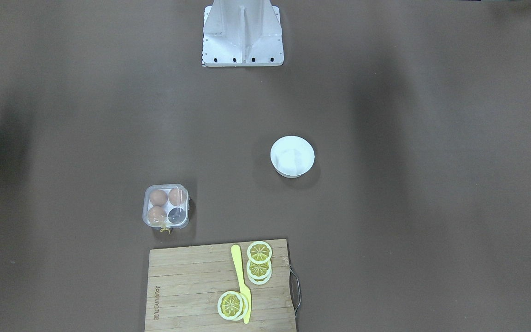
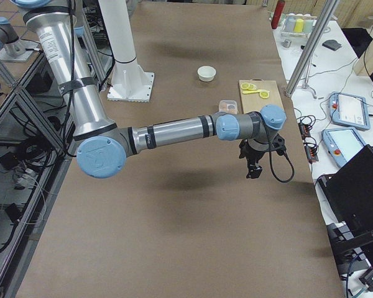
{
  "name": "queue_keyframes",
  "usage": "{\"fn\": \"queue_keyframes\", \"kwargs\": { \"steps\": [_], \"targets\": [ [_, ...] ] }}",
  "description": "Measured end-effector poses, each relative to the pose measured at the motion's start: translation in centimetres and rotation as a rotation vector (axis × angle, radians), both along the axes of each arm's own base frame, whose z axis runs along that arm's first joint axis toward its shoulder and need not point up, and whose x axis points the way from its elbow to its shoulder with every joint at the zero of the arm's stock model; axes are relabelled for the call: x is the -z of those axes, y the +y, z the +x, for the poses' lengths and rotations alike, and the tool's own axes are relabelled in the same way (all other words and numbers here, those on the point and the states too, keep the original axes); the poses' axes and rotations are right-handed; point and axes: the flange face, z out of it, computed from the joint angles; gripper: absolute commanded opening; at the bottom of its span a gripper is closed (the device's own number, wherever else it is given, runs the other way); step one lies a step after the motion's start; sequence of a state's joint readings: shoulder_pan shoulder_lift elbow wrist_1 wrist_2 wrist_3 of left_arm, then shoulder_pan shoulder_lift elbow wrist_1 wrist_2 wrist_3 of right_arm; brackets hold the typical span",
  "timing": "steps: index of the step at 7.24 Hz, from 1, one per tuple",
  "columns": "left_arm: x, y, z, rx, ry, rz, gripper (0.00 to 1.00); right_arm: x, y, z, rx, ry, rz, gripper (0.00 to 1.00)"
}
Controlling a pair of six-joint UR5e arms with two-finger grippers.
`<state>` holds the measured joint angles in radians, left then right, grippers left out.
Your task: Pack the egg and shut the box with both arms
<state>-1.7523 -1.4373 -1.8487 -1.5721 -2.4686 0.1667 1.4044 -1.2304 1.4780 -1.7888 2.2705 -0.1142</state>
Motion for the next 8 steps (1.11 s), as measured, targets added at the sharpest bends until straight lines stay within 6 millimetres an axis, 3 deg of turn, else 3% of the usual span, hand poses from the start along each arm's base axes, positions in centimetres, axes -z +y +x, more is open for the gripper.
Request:
{"fn": "queue_keyframes", "kwargs": {
  "steps": [2, 5, 8],
  "targets": [
    [-0.4, 0.0, 0.0, -0.001, -0.001, -0.008, 0.98, -0.4, 2.8, 3.6, 0.099, 0.130, -0.070, 1.00],
    [-1.0, 0.0, 0.0, -0.003, -0.002, -0.015, 0.98, -5.6, 7.4, 6.1, 0.168, 0.134, -0.113, 1.00],
    [-1.3, -0.1, 0.5, -0.015, -0.003, -0.021, 0.98, -11.3, 12.1, 7.0, 0.168, 0.126, -0.098, 1.00]
  ]
}}
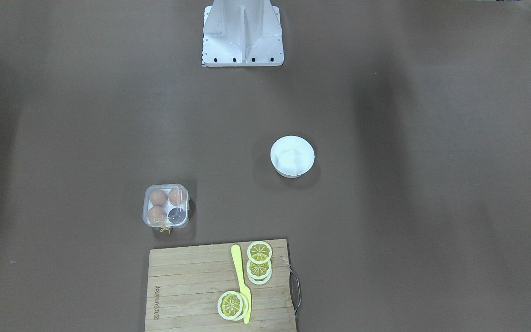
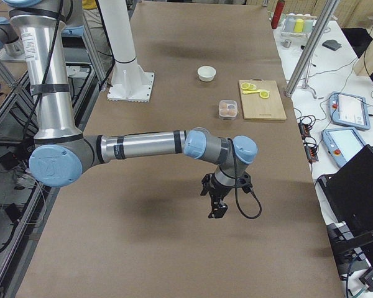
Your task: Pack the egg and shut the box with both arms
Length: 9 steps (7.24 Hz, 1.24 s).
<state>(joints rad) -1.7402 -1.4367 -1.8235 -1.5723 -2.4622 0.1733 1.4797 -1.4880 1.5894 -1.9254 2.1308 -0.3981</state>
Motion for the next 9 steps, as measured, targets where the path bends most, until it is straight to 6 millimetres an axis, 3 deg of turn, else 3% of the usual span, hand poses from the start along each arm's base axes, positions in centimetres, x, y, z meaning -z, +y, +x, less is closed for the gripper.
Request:
{"fn": "queue_keyframes", "kwargs": {
  "steps": [4, 8, 9],
  "targets": [
    [-1.4, -0.1, 0.1, -0.005, 0.002, -0.020, 0.98, -2.2, 2.5, 0.2, -0.005, -0.002, -0.010, 1.00],
    [-9.1, -0.8, -0.2, -0.007, -0.072, -0.059, 0.98, -1.0, 2.0, 0.2, -0.017, -0.001, 0.008, 1.00],
    [-10.2, -1.0, -0.3, -0.007, -0.079, -0.060, 0.98, -0.3, 1.8, 0.1, -0.040, 0.003, 0.007, 1.00]
  ]
}}
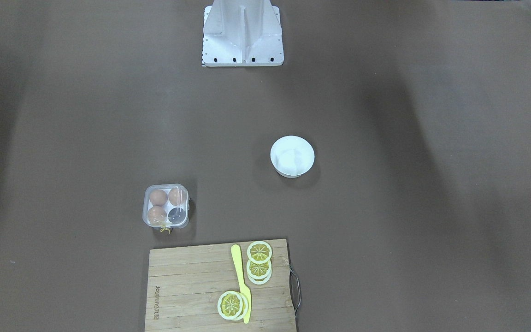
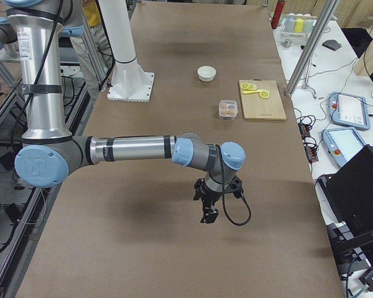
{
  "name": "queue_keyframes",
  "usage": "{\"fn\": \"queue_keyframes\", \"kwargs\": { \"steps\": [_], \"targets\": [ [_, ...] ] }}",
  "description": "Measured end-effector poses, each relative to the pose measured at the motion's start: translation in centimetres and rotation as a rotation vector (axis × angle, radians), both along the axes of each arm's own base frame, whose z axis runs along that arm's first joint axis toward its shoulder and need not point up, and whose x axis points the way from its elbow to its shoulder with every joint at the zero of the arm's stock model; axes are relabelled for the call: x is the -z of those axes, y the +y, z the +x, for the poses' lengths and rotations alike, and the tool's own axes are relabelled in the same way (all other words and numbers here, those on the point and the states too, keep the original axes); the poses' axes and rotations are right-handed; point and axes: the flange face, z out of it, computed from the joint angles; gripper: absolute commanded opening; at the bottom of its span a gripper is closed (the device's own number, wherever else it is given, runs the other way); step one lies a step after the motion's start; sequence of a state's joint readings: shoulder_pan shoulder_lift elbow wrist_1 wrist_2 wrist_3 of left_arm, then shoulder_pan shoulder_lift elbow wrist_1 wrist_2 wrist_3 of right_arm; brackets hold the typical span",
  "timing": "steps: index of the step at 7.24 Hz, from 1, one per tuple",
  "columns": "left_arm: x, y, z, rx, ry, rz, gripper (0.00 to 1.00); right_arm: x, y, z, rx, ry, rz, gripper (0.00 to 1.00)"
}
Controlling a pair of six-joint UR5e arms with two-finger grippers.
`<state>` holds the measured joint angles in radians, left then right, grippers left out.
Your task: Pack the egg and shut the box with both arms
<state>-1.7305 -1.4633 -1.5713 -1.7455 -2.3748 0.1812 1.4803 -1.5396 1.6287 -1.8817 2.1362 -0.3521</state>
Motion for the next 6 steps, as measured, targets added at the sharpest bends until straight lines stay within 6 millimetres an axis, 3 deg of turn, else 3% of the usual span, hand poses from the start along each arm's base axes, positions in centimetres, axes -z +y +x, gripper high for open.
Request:
{"fn": "queue_keyframes", "kwargs": {
  "steps": [6],
  "targets": [
    [-0.5, -0.4, -0.2, 0.002, -0.014, 0.002, 0.98, 3.8, 0.2, -0.7, -0.069, -0.074, 0.027, 1.00]
  ]
}}
